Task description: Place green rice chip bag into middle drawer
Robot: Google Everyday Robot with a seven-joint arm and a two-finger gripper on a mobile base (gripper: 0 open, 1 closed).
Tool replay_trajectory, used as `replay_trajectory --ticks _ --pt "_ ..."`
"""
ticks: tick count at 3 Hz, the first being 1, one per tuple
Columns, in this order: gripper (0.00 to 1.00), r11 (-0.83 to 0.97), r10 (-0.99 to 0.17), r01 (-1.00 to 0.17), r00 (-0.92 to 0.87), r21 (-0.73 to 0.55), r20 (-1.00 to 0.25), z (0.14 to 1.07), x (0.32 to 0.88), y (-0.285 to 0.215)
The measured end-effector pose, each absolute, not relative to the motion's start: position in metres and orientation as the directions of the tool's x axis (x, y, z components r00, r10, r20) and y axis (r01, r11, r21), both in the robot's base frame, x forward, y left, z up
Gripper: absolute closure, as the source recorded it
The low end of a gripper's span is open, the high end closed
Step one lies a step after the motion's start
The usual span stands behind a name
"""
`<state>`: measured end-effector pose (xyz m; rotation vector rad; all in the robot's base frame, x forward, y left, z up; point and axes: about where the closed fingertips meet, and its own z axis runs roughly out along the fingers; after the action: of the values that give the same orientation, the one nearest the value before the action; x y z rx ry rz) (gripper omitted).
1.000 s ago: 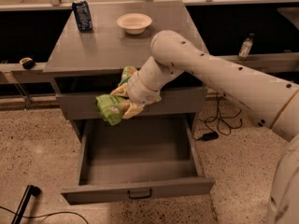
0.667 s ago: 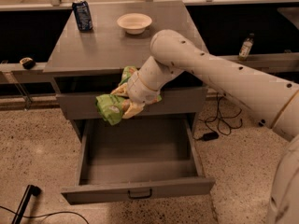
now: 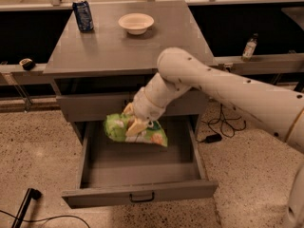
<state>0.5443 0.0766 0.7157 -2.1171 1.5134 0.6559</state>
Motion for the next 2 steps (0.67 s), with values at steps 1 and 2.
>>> replay_trajectory --ticks 1,2 --pt "1.0 -0.193 -0.723 -0.978 0.084 0.084 -0.686 0.6646 0.5083 0.0757" --pt "1.0 -0.198 -0.724 -0.976 0.086 0.087 -0.684 0.6619 0.5068 0.0761"
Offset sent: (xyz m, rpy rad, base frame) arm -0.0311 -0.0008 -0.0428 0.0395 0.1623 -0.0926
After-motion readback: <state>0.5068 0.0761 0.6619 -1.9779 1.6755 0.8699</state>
